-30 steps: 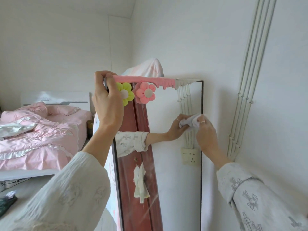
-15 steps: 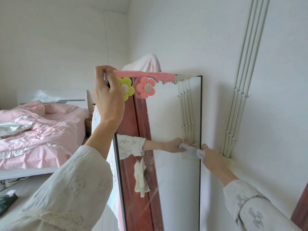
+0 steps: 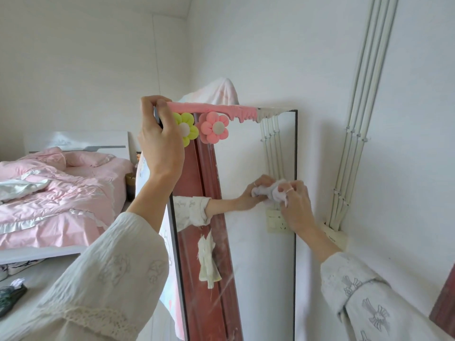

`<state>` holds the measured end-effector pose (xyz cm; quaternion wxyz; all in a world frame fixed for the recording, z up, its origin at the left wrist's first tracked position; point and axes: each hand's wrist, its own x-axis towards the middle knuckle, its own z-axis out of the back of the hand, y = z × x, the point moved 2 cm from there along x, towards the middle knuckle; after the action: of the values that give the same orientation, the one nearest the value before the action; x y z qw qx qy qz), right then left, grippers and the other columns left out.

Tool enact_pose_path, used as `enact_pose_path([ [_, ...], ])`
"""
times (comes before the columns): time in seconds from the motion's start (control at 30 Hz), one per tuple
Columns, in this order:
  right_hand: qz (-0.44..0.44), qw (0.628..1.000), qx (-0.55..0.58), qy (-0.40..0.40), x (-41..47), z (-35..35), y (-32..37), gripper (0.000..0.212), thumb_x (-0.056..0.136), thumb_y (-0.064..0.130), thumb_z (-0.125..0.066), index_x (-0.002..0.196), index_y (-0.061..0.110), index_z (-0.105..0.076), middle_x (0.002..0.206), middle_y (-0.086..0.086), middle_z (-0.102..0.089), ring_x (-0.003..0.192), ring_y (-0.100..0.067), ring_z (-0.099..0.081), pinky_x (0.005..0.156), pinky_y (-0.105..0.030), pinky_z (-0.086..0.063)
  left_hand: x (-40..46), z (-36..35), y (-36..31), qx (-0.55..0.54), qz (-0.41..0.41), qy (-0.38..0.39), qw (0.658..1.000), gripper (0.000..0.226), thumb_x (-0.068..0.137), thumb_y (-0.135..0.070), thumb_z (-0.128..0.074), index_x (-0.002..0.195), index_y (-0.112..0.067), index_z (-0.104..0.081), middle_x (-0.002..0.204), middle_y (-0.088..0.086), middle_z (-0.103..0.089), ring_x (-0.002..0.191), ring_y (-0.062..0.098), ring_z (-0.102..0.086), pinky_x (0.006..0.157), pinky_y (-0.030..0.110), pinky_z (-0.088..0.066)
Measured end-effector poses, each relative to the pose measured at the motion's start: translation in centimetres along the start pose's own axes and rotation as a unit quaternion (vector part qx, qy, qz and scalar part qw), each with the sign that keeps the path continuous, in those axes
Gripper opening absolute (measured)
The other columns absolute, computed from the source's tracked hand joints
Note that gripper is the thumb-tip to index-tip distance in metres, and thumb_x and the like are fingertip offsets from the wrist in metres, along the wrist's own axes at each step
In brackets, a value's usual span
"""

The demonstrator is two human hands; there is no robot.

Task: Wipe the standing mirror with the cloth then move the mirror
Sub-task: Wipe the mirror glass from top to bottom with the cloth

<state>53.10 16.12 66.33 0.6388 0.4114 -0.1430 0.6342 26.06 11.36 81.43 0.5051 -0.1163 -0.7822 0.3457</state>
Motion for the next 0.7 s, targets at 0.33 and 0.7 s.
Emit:
enact_pose_path([
  [0.33, -0.083, 0.945, -0.026, 0.317, -4.6, -1.0, -3.6, 0.016, 0.085, 0.004, -0.051, 0.087, 0.019, -0.058, 0.1, -0.003, -0.046, 0.097, -0.022, -0.05, 0.082, -0.027, -0.041, -0.2, 0.1, -0.3, 0.0, -0.014, 0.004, 1.0, 0.018, 0.096, -0.015, -0.03, 0.086, -0.02, -0.044, 0.059, -0.013, -0.044, 0.047, -0.005, -0.045, 0.046, 0.011, -0.032],
  [0.7, -0.046, 0.991, 0.123, -0.015, 5.7, 5.1, 3.6, 0.032, 0.084, -0.001, -0.05, 0.114, 0.004, -0.057, 0.111, -0.018, -0.048, 0.098, -0.031, -0.051, 0.079, -0.027, -0.04, -0.2, 0.0, -0.3, -0.008, -0.016, 0.004, 1.0, 0.019, 0.096, -0.015, -0.03, 0.084, -0.023, -0.043, 0.051, -0.021, -0.05, 0.047, -0.006, -0.046, 0.045, 0.01, -0.032],
])
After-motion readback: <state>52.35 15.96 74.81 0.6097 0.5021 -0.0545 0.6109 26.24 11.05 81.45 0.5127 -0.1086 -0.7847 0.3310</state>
